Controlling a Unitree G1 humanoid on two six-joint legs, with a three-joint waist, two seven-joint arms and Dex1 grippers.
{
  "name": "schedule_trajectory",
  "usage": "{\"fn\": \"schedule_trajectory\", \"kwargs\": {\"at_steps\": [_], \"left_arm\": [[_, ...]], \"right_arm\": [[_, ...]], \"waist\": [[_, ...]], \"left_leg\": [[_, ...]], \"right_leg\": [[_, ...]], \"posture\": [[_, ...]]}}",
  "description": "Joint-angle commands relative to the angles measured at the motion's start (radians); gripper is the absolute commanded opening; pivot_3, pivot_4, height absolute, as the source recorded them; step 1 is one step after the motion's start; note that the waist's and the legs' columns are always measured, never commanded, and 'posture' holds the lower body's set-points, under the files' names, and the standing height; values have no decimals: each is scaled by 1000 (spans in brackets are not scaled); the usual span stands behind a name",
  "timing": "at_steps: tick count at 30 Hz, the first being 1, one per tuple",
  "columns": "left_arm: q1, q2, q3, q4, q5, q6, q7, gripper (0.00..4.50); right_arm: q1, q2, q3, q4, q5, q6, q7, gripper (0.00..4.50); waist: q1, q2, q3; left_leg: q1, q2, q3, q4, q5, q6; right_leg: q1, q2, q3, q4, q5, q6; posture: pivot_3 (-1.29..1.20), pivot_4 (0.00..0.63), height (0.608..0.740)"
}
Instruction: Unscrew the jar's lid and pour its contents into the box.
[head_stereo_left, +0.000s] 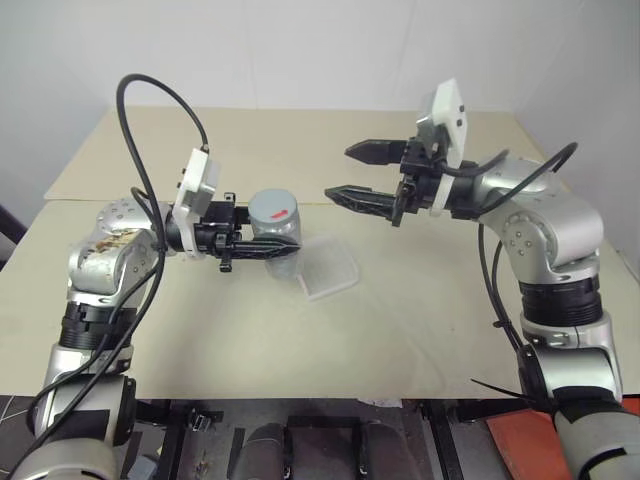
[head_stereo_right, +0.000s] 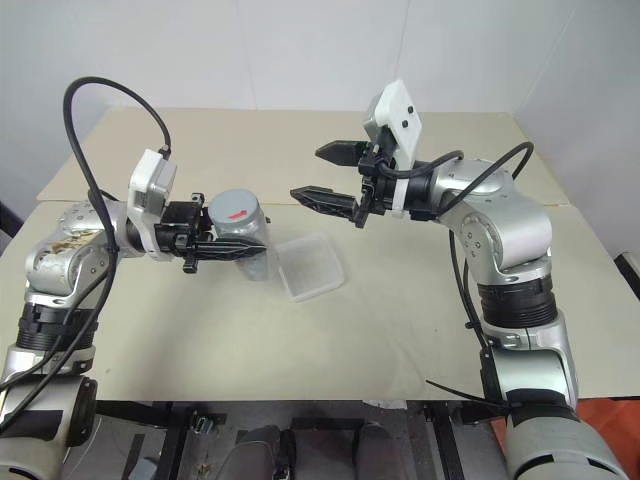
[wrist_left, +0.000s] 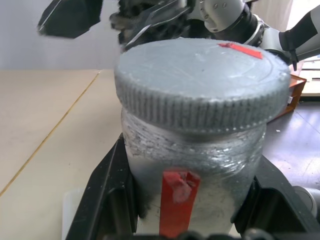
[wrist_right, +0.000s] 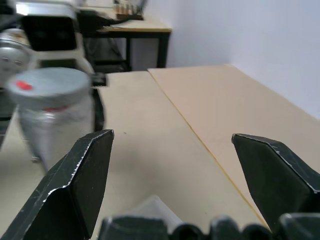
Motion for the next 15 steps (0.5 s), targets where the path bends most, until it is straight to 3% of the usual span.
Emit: {"fn": "schedule_trajectory", "kwargs": {"at_steps": [1, 7, 15], "left_arm": [[-46, -16, -2, 43, 15, -35, 0, 1931], [-81, -47, -24, 90, 44, -71, -19, 1931], [-85, -51, -19, 95, 48, -83, -39, 1931]], "right_arm": [[-27, 33, -29, -129, 80, 44, -26, 4425], [-61, 129, 59, -183, 46, 55, -90, 4425], [-116, 228, 172, -59, -114, -11, -161, 4425]], "waist": [[1, 0, 0], [0, 0, 0], [-1, 0, 0]], "left_leg": [[0, 0, 0, 0, 0, 0], [0, 0, 0, 0, 0, 0], [0, -1, 0, 0, 0, 0]], "right_leg": [[0, 0, 0, 0, 0, 0], [0, 0, 0, 0, 0, 0], [0, 0, 0, 0, 0, 0]], "posture": [[0, 150, 740], [0, 150, 740], [0, 150, 740]]}}
